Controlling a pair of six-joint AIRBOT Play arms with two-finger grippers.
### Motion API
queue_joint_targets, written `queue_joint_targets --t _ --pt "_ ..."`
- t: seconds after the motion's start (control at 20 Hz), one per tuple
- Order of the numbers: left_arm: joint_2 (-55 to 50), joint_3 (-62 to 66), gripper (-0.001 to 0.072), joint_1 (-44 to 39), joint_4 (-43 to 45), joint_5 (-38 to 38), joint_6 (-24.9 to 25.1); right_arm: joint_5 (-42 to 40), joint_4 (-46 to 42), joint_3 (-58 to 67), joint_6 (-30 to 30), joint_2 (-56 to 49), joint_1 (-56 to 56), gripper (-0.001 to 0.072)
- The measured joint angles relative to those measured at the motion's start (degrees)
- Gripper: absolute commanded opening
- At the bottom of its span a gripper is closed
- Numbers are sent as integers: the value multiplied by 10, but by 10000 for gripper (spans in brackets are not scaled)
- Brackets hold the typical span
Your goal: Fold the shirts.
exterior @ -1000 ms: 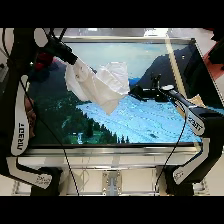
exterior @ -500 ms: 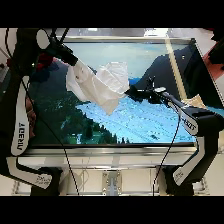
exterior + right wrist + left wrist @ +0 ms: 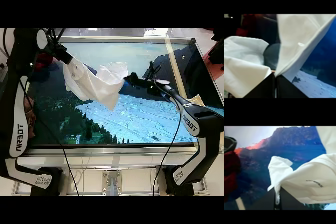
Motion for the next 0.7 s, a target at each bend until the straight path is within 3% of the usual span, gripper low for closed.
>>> queue_joint_targets --t 0.1,0.4,0.7 --pt "30 3 18 0 27 0 -10 31 -69 27 30 51 -19 27" --pt "185 6 17 -21 56 -1 -39 133 -407 103 190 330 -60 26" --pt "312 5 16 -92 6 -71 -99 153 -588 179 261 565 -67 26"
